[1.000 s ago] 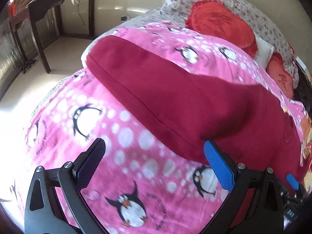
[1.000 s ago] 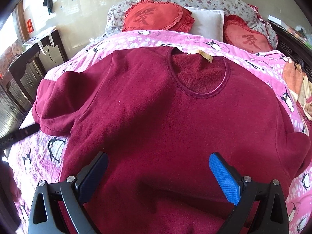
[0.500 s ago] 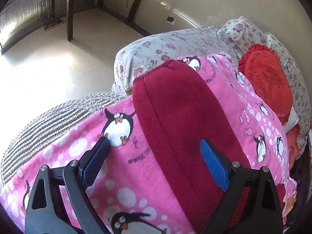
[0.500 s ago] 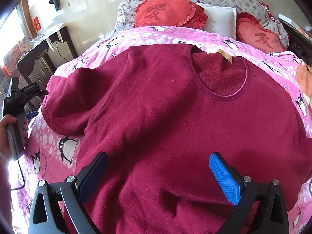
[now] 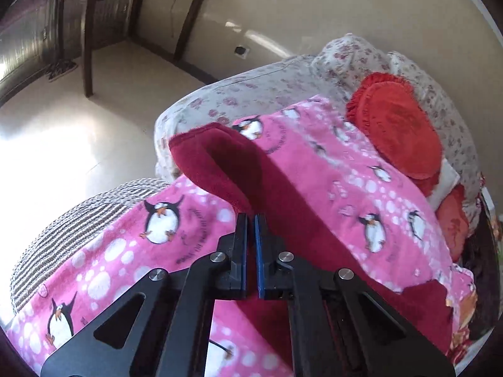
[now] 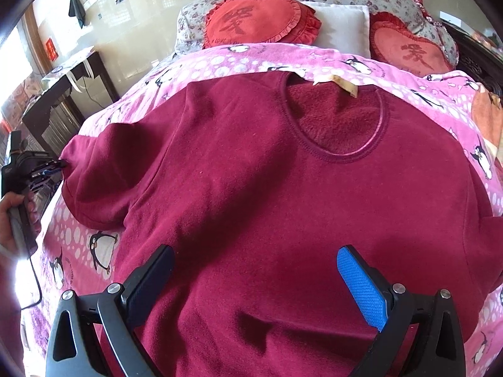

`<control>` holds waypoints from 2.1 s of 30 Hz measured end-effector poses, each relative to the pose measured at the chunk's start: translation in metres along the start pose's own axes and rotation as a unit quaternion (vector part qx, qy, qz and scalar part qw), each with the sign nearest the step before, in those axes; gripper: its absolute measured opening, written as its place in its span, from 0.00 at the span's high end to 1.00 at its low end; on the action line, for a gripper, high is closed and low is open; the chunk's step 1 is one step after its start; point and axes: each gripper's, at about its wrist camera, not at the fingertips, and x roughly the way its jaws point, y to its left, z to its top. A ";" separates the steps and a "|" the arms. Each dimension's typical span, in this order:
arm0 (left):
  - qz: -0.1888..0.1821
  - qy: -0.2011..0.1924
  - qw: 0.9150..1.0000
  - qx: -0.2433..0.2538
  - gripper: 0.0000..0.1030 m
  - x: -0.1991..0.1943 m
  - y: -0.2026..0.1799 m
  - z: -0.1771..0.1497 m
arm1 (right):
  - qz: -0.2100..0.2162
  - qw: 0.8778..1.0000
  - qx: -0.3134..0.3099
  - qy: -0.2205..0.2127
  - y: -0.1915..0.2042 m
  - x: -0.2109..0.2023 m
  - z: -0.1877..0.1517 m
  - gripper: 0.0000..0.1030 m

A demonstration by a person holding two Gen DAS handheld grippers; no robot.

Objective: Fold small clothes

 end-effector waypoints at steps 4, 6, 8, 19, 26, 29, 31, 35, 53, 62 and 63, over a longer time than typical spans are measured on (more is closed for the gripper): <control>-0.069 -0.010 0.996 0.061 0.99 -0.034 -0.059 -0.015 | 0.002 1.000 0.019 -0.014 -0.013 -0.012 0.002 0.00; -0.096 -0.008 0.990 0.099 0.99 -0.046 -0.093 -0.029 | 0.003 0.999 0.029 -0.022 -0.022 -0.020 0.003 0.00; -0.115 -0.004 0.984 0.138 0.99 -0.054 -0.125 -0.044 | 0.002 0.999 0.035 -0.029 -0.028 -0.027 0.004 0.00; -0.031 0.037 0.999 0.006 0.32 -0.033 -0.039 -0.044 | 0.017 0.998 0.056 -0.018 -0.045 -0.038 -0.008 0.00; 0.015 0.066 0.992 -0.105 0.22 0.022 0.042 -0.023 | 0.029 0.998 0.051 0.008 -0.031 -0.018 -0.009 0.00; 0.027 0.054 0.992 -0.115 0.17 0.043 0.040 -0.014 | 0.026 0.999 0.035 0.013 -0.023 -0.011 -0.006 0.00; 0.013 0.039 0.995 -0.093 0.17 0.050 0.027 -0.007 | 0.022 0.999 0.028 0.016 -0.020 -0.008 -0.004 0.00; 0.008 0.067 0.996 -0.059 0.76 0.069 0.015 -0.002 | 0.015 0.999 0.027 0.023 -0.023 -0.002 -0.001 0.00; -0.244 0.066 0.950 0.186 0.92 -0.062 -0.254 -0.164 | -0.012 0.995 0.093 -0.040 -0.097 -0.055 -0.001 0.00; -0.269 0.190 0.909 0.256 0.36 -0.038 -0.300 -0.256 | -0.060 0.983 0.167 -0.049 -0.183 -0.088 -0.010 0.00; -0.271 0.177 0.905 0.275 0.36 -0.051 -0.297 -0.256 | -0.060 0.982 0.170 -0.051 -0.188 -0.090 -0.011 0.00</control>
